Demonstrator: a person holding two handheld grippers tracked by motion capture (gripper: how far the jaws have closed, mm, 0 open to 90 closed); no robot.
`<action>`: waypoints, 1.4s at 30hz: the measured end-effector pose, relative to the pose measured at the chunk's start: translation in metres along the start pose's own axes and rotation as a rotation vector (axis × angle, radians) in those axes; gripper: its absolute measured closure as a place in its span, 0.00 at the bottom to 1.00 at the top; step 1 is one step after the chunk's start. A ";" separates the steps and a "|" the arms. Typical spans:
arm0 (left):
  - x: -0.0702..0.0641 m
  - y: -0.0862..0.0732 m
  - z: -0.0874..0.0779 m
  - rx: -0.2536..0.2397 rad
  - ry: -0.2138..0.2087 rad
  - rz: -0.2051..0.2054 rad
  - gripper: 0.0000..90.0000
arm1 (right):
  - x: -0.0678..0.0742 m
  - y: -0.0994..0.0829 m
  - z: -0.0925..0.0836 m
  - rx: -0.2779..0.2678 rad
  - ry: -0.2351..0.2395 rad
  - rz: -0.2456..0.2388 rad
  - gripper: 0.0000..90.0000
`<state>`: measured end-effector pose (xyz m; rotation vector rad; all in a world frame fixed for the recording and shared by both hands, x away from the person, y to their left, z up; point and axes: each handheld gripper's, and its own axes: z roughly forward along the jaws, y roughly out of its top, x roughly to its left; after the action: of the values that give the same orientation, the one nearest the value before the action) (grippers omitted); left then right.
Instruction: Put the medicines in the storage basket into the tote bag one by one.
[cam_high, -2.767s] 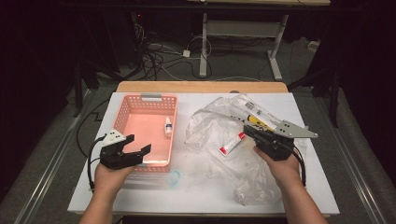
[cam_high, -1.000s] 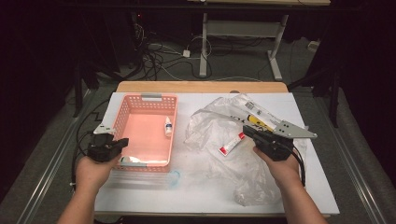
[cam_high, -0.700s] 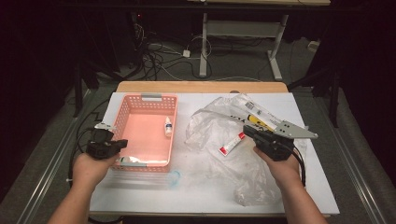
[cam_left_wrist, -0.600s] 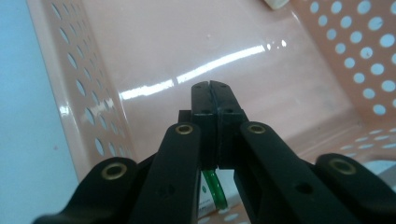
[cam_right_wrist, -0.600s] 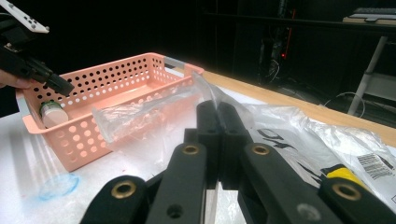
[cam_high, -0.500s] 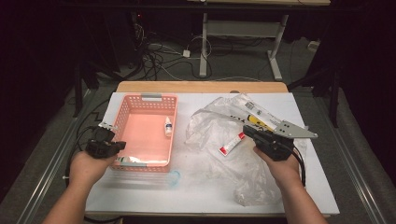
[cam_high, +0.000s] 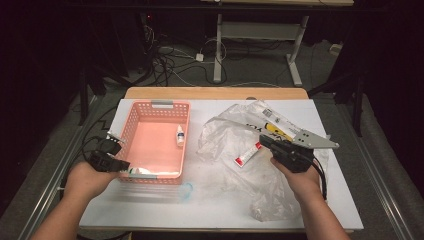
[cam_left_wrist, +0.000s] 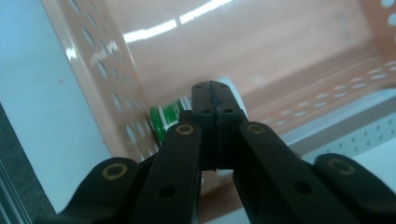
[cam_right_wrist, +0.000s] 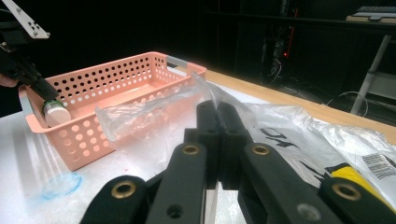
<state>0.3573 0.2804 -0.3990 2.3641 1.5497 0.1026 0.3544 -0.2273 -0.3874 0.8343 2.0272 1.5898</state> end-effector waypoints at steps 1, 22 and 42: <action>0.001 -0.001 0.000 0.008 -0.003 -0.005 0.98 | 0.000 0.000 0.000 0.000 0.000 0.000 1.00; 0.005 0.011 0.014 0.160 -0.051 -0.018 0.98 | 0.001 -0.001 0.001 0.004 0.000 0.001 1.00; 0.005 0.036 0.014 0.147 -0.016 0.023 0.98 | -0.001 -0.001 -0.001 0.002 -0.005 0.000 1.00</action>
<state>0.3944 0.2682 -0.4016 2.4886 1.5729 -0.0260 0.3545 -0.2285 -0.3883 0.8385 2.0263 1.5844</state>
